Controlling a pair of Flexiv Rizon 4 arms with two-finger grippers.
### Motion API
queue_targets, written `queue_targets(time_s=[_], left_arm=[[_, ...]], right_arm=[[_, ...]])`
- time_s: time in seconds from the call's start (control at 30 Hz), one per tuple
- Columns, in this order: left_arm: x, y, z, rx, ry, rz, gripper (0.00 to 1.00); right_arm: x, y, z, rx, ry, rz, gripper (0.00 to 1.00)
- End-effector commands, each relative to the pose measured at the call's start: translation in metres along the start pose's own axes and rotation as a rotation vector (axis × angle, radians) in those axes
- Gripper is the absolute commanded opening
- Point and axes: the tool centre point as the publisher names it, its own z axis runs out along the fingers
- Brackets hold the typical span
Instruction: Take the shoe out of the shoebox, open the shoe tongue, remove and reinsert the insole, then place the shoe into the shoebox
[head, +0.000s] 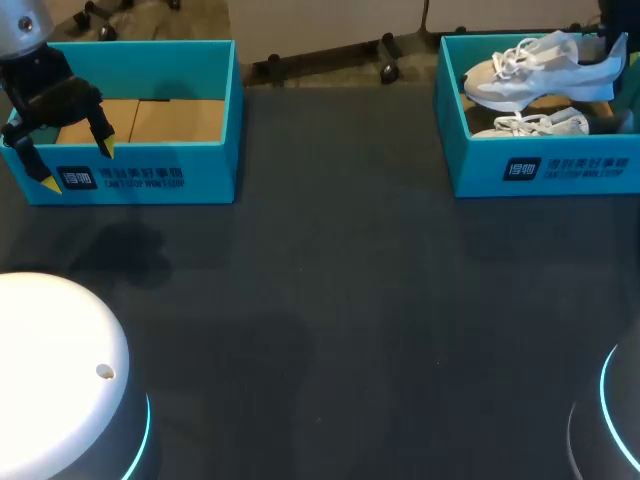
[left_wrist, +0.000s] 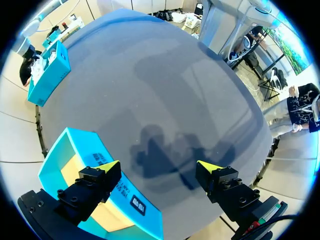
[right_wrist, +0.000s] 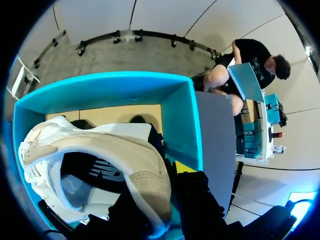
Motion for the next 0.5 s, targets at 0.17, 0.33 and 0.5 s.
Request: queue_targets(time_s=[0.17,0.33,0.5], left_arm=[[0.0,0.0,0.0,-0.001,0.003,0.001,1.0],[0.0,0.0,0.0,-0.001,0.003,0.001,1.0],[0.0,0.0,0.0,-0.001,0.003,0.001,1.0]], right_arm=[[0.007,0.005,0.013,0.007,0.014,-0.008,0.0],[0.011,0.005,0.023,0.021,0.013,-0.007,0.0],[0.01,0.007,0.034,0.036,0.01,0.006,0.0]])
